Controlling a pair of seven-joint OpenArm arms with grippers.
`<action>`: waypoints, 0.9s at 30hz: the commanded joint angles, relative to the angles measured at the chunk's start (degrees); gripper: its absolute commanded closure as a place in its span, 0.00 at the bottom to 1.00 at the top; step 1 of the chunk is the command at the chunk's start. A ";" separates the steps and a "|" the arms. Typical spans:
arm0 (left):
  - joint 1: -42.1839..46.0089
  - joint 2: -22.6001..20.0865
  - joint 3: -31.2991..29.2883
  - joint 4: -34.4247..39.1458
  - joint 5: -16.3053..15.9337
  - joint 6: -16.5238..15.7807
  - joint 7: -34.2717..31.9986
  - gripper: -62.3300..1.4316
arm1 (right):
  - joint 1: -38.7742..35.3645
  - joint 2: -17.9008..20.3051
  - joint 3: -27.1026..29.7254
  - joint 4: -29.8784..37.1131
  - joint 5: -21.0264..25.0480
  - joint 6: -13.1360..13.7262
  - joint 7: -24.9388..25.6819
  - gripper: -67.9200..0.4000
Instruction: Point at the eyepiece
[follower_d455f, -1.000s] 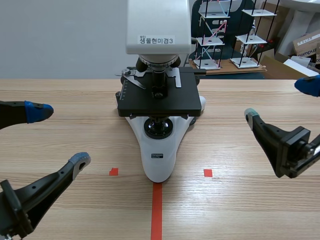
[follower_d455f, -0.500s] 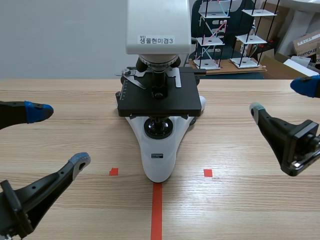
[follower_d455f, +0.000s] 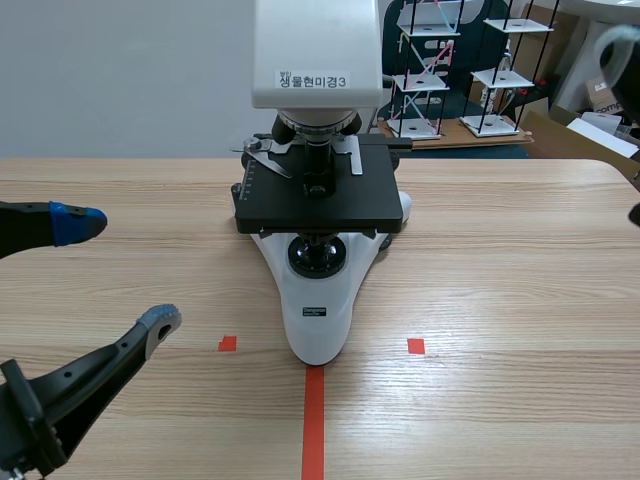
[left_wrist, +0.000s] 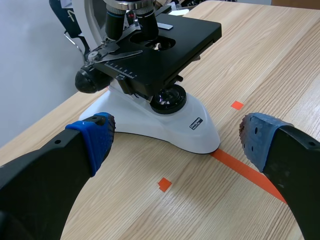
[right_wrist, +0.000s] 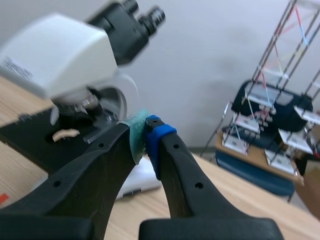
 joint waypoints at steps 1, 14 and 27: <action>0.44 0.28 0.07 0.28 -0.50 0.28 -0.74 0.15 | 0.55 -0.15 0.39 0.96 1.38 -0.33 0.31 0.99; 0.44 0.28 0.07 0.28 -0.35 0.28 -0.76 0.15 | 13.29 5.44 0.37 0.96 7.15 -3.02 -10.03 0.99; 0.44 0.28 0.07 0.28 -0.35 0.28 -0.76 0.15 | 33.68 13.81 -9.75 -7.63 10.05 -3.80 -14.34 0.99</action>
